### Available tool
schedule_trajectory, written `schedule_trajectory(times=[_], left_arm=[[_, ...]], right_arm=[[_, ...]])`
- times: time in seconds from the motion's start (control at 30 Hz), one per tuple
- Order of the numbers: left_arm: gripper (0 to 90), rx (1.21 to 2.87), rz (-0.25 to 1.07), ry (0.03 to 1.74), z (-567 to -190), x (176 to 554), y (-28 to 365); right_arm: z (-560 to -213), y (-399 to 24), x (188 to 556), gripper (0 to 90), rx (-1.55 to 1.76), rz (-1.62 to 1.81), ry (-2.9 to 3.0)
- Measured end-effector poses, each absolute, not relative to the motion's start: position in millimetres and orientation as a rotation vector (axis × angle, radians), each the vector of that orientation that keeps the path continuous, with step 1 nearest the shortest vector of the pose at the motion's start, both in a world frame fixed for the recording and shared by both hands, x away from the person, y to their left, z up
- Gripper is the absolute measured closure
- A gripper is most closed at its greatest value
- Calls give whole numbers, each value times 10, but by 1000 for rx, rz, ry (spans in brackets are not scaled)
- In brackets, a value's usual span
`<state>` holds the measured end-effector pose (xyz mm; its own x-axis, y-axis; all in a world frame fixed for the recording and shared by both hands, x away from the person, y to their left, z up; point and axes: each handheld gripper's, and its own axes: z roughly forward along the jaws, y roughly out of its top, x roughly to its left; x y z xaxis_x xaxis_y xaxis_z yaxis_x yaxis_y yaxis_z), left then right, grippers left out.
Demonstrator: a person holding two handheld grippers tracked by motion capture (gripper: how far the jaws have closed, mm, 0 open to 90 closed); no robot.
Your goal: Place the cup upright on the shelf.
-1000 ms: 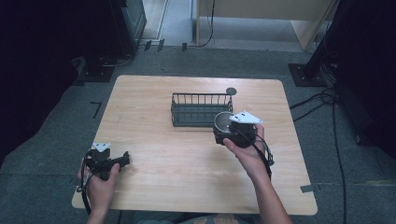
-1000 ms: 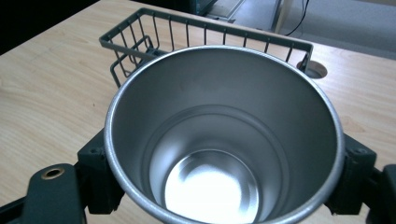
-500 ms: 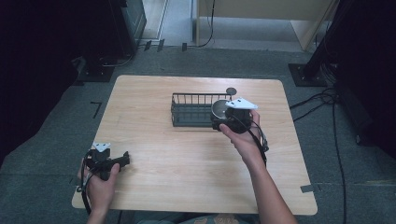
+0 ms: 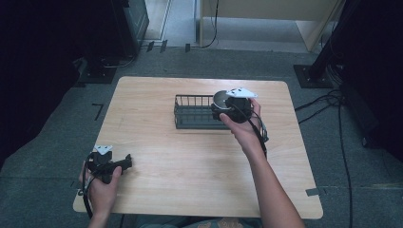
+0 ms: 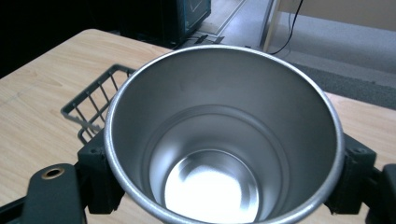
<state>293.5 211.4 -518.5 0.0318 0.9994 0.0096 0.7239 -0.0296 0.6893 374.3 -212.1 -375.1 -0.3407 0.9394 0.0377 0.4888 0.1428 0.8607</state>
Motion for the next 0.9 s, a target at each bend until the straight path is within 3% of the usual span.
schedule_trajectory(times=[0.4,0.9], left_arm=[[0,1809,706,1743,-5185,2935,2115],[0,1809,706,1743,-5185,2935,2115]], right_arm=[[-3759,-2060,4079,185,1385,1098,1859],[-4164,-2036,4321,184,1464,1030,1851]])
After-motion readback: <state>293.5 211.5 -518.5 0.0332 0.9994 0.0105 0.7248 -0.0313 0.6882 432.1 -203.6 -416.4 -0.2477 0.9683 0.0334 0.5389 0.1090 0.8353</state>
